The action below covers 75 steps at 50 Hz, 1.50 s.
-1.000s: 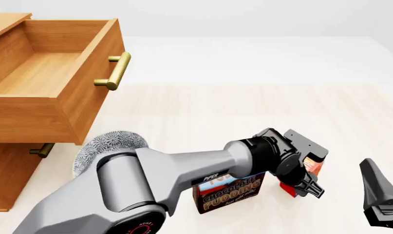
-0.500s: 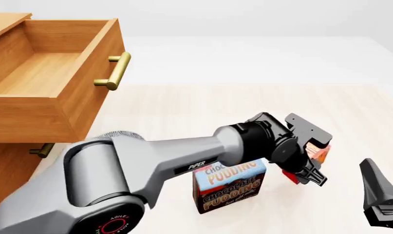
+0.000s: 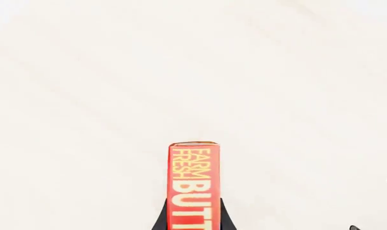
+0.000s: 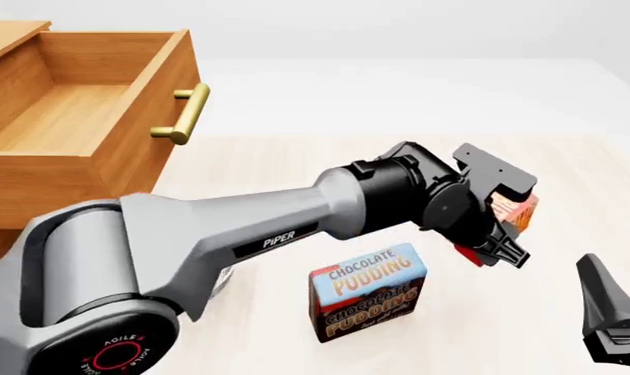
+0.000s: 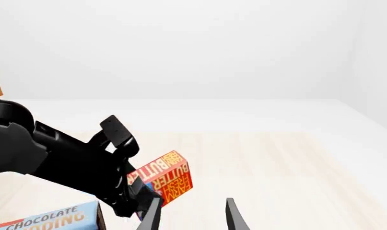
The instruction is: Put the butter at the back in the top drawer of the cabinet and close it.
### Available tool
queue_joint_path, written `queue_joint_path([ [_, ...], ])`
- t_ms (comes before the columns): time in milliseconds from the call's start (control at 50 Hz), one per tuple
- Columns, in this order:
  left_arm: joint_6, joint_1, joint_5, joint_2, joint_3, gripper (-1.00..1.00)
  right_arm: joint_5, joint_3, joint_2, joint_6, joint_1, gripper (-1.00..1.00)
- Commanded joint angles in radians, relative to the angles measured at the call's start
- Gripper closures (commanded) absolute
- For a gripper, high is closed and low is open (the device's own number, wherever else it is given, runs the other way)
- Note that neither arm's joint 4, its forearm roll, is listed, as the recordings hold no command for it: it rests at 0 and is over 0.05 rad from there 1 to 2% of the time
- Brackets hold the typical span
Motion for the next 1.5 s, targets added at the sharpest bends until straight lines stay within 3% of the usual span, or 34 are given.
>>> queue_joint_path([
  [20,0.023,0.020,-0.001,-0.085,0.009,1.00,0.000,0.000,0.000,0.000,0.000,-1.00],
  [940,0.046,0.051,-0.003,-0.199,0.077,1.00,0.000,0.000,0.000,0.000,0.000,-1.00],
  [960,0.057,0.065,0.052,-0.423,0.163,1.00,0.000,0.000,0.000,0.000,0.000,-1.00],
  [1500,0.102,0.160,0.051,-0.565,0.286,1.00,0.000,0.000,0.000,0.000,0.000,-1.00],
])
